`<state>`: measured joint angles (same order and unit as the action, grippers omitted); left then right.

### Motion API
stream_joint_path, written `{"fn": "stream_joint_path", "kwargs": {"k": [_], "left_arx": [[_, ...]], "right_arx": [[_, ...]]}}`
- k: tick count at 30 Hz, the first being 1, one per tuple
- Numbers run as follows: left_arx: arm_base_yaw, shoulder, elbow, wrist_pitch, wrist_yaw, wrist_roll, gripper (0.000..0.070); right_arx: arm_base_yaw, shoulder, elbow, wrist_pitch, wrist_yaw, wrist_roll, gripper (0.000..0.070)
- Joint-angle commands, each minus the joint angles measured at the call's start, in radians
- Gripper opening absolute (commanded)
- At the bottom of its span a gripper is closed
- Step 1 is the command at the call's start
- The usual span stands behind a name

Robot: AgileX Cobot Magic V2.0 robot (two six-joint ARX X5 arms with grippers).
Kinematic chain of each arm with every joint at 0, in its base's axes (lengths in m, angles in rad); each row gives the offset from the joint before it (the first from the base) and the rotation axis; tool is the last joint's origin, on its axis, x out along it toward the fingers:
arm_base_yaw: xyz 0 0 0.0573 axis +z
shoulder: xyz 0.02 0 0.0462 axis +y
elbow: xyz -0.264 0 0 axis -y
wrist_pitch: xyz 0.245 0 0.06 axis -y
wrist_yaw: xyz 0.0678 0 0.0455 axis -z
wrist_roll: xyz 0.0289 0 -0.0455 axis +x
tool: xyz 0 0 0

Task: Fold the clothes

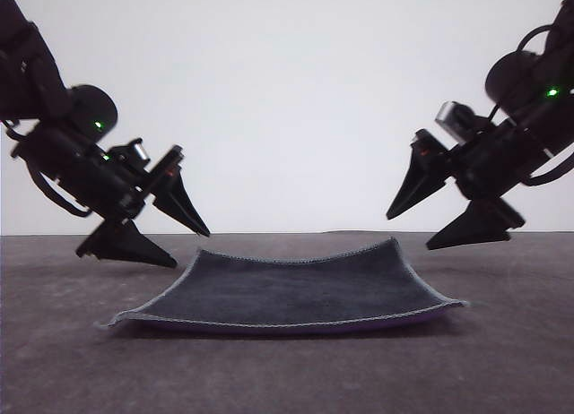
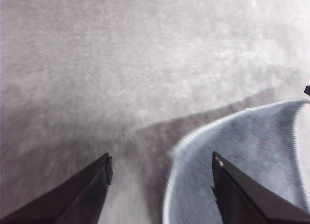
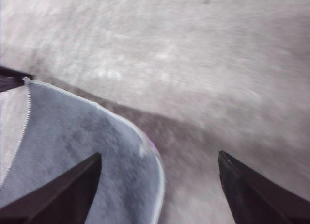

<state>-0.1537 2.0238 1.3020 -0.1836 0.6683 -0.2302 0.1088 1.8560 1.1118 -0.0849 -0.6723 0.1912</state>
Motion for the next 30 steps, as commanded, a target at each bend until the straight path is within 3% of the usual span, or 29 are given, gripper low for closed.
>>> {"fn": "stream_joint_path", "kwargs": {"k": [1,8,16,18,20,22,26,30], "left_arx": [[-0.012,0.044,0.035,-0.003,0.012,-0.008,0.0396],[-0.045,0.077,0.073,-0.004,0.032,-0.014,0.0395],[-0.057,0.077,0.08,-0.009,0.043,-0.018,0.0377],[-0.057,0.077,0.08,-0.011,0.043,-0.018,0.0296],[-0.057,0.077,0.08,-0.011,0.043,-0.018,0.0133],[-0.057,0.077,0.08,-0.011,0.043,-0.016,0.0022],[-0.057,0.077,0.08,-0.012,0.044,-0.014,0.0],[-0.056,0.077,0.081,-0.045,0.11,-0.014,0.0]], "right_arx": [[0.01,0.041,0.027,0.004,-0.008,0.013,0.0483],[0.036,0.088,0.048,0.008,-0.012,0.018,0.048],[0.047,0.088,0.048,0.032,-0.018,0.03,0.0287],[0.05,0.088,0.048,0.034,-0.02,0.03,0.0207],[0.051,0.088,0.048,0.037,-0.02,0.03,0.0091],[0.051,0.088,0.048,0.04,-0.021,0.03,0.0005],[0.051,0.088,0.048,0.039,-0.048,0.032,0.0],[0.048,0.088,0.052,0.026,-0.127,0.038,0.0]]}}
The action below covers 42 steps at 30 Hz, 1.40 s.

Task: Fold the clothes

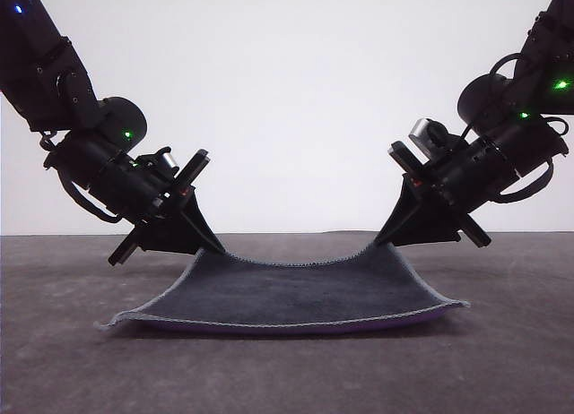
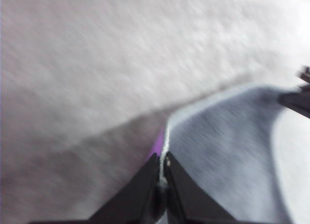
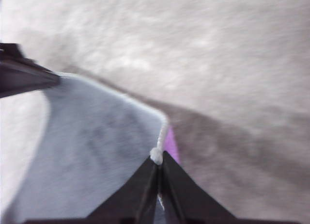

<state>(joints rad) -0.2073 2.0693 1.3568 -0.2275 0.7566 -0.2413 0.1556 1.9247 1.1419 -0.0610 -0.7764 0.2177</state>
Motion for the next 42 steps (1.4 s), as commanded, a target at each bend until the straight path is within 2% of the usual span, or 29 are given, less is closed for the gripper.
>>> {"fn": "stream_joint_path", "kwargs": {"k": [1,7,11,14,17,23,28,35,38,42], "left_arx": [[-0.001,0.031,0.027,-0.014,0.042,-0.003,0.0],[0.015,0.026,0.03,-0.122,0.148,0.015,0.0],[0.025,-0.002,0.03,-0.242,0.169,0.101,0.0],[0.029,-0.037,0.03,-0.347,0.172,0.179,0.0],[0.031,-0.071,0.03,-0.432,0.172,0.226,0.0],[0.028,-0.104,0.03,-0.529,0.209,0.272,0.0],[0.026,-0.104,0.03,-0.627,0.213,0.322,0.0],[0.008,-0.104,0.03,-0.749,0.214,0.39,0.0],[-0.003,-0.104,0.03,-0.762,0.213,0.392,0.0],[-0.01,-0.104,0.03,-0.775,0.213,0.398,0.0036]], "right_arx": [[-0.002,0.019,0.027,-0.013,-0.05,0.009,0.0],[-0.029,0.018,0.077,-0.172,-0.175,-0.042,0.0],[-0.047,0.018,0.116,-0.33,-0.236,-0.121,0.0],[-0.056,0.018,0.144,-0.461,-0.258,-0.195,0.0],[-0.06,0.018,0.156,-0.572,-0.278,-0.259,0.0],[-0.059,0.018,0.156,-0.738,-0.278,-0.381,0.0],[-0.058,0.018,0.156,-0.838,-0.278,-0.447,0.0],[-0.058,0.018,0.156,-0.944,-0.278,-0.499,0.0],[-0.058,0.018,0.156,-0.973,-0.278,-0.52,0.0002],[-0.054,0.018,0.156,-1.005,-0.278,-0.544,0.0012]]}}
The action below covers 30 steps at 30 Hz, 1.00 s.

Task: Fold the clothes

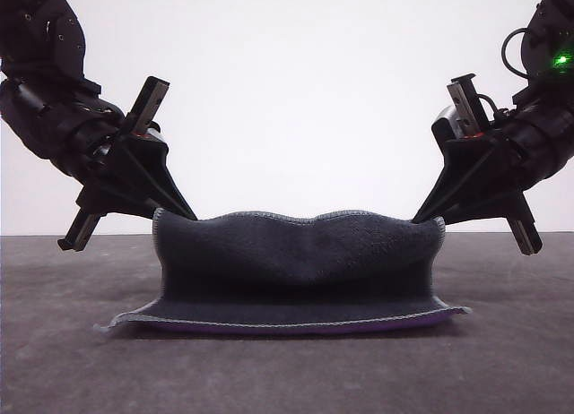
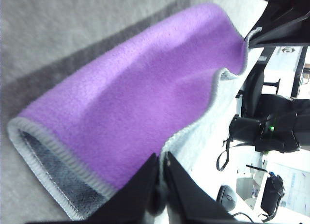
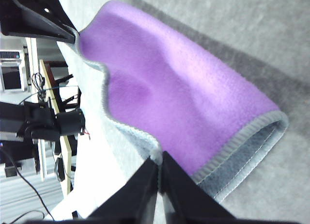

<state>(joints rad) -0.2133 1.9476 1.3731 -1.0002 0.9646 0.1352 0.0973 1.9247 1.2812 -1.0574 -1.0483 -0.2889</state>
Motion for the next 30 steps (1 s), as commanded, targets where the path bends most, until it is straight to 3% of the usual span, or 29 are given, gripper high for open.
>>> {"fn": "stream_joint_path", "kwargs": {"k": [1,5,7,11,14,17,18,30], "left_arx": [[-0.004,0.018,0.014,-0.003,0.005,0.022,0.0036],[-0.004,0.018,0.014,-0.016,0.005,0.023,0.0036],[-0.004,0.018,0.014,-0.028,0.004,0.039,0.0037],[-0.004,0.018,0.014,-0.046,0.003,0.058,0.0042],[-0.004,0.018,0.014,-0.057,0.001,0.063,0.0099],[-0.004,0.018,0.014,-0.061,0.002,0.063,0.0263],[-0.004,0.018,0.014,-0.06,0.002,0.063,0.0282],[0.036,-0.039,0.028,-0.077,0.042,0.115,0.0286]], "right_arx": [[0.005,0.018,0.017,-0.019,-0.005,-0.048,0.0012],[0.006,0.018,0.017,-0.048,0.0,-0.068,0.0014],[0.006,0.018,0.017,-0.054,0.0,-0.071,0.0053],[0.006,0.018,0.017,-0.059,0.001,-0.071,0.0296],[0.006,0.018,0.017,-0.066,0.001,-0.071,0.0384],[0.006,0.018,0.017,-0.071,0.0,-0.071,0.041],[0.006,0.018,0.017,-0.07,-0.002,-0.071,0.0413],[-0.017,-0.064,0.018,-0.081,0.003,-0.123,0.0423]]}}
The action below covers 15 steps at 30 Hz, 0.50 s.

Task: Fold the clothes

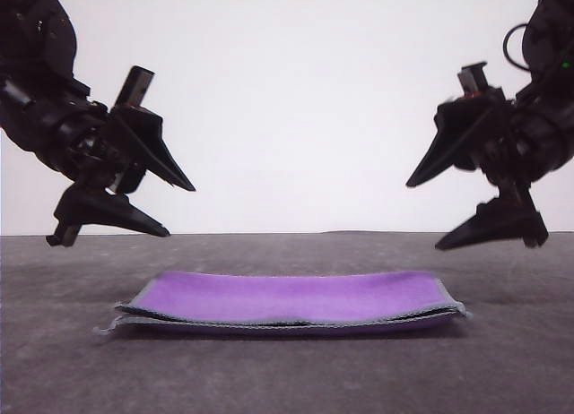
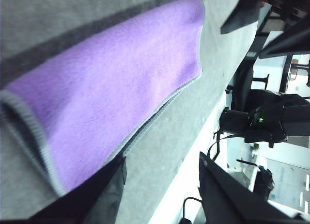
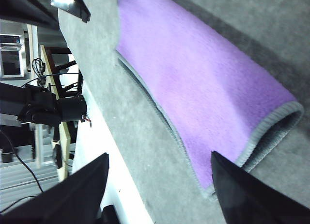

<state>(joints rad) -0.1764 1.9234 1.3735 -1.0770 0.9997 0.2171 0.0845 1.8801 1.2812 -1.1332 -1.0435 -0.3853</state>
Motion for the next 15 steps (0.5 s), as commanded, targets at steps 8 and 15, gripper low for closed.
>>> {"fn": "stream_joint_path", "kwargs": {"k": [8,15], "left_arx": [[0.038,-0.21,0.028,0.02,-0.317,-0.004,0.0286],[0.071,-0.374,0.028,0.022,-0.417,-0.039,0.0286]], "right_arx": [[-0.01,-0.233,0.003,-0.024,0.304,0.092,0.0423],[-0.018,-0.471,-0.163,0.027,0.481,0.183,0.0424]]}}
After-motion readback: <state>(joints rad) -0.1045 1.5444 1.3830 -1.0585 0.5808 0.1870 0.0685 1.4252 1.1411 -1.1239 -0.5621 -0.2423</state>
